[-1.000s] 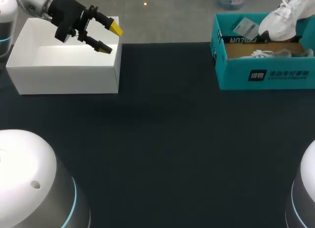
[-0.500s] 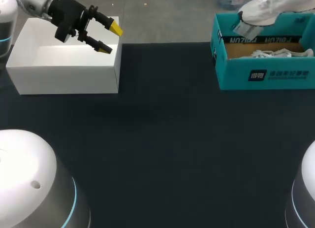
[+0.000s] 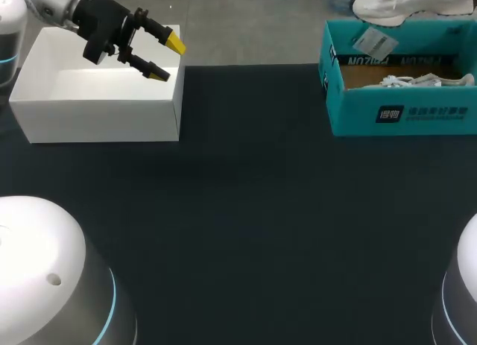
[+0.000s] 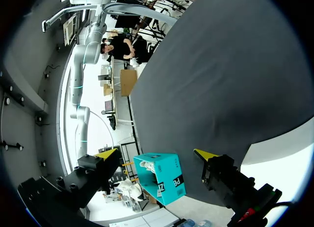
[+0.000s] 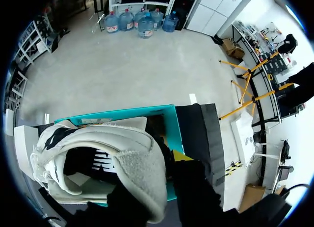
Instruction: Take the shoe out of the shoebox, open the shoe tongue, remove and reinsert the insole, then place the shoe into the shoebox
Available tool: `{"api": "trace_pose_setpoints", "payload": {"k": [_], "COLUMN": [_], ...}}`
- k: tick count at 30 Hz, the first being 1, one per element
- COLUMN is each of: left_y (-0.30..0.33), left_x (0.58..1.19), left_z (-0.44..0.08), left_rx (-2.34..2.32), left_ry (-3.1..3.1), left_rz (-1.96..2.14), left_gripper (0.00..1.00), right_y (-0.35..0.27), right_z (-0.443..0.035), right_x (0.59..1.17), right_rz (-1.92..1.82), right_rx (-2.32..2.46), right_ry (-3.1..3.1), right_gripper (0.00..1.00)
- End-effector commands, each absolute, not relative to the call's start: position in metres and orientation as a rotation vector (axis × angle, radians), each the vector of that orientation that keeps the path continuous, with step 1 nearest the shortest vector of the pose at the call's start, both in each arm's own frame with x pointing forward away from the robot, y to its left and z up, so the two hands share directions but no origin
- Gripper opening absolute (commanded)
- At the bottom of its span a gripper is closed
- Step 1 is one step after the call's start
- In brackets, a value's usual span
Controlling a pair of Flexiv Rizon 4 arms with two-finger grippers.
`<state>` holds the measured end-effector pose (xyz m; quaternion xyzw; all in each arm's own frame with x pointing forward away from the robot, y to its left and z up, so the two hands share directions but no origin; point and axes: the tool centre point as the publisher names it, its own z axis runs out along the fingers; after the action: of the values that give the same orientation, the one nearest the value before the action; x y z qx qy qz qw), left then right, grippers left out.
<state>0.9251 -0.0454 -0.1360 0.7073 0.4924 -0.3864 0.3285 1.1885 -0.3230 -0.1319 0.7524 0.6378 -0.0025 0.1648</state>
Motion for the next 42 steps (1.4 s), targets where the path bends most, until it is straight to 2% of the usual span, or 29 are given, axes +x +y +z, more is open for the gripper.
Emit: {"api": "trace_pose_setpoints", "payload": {"k": [1,11,25,42], "left_y": [-0.045,-0.045,-0.045,-0.045], "left_x": [0.925,0.925,0.925,0.925], "left_z": [-0.136,-0.136,-0.136,-0.136], "left_rx": [1.854,1.854,1.854,1.854], "left_ry": [1.29,1.29,1.29,1.29], "left_rz": [-1.009,-1.009,-1.009,-1.009], "left_gripper": [1.0,1.0,1.0,1.0], "right_y": [-0.321,-0.319,-0.31,-0.324], "right_z": [-0.134,-0.158,-0.218,-0.275], "right_x": [1.181,1.178,1.162,1.175], "right_rz": [0.024,0.015,-0.017,-0.041], "right_rx": [2.162,2.216,2.232,2.237], "right_ry": [1.791,1.675,1.67,1.677], "right_gripper": [0.0,0.0,0.0,0.0]}}
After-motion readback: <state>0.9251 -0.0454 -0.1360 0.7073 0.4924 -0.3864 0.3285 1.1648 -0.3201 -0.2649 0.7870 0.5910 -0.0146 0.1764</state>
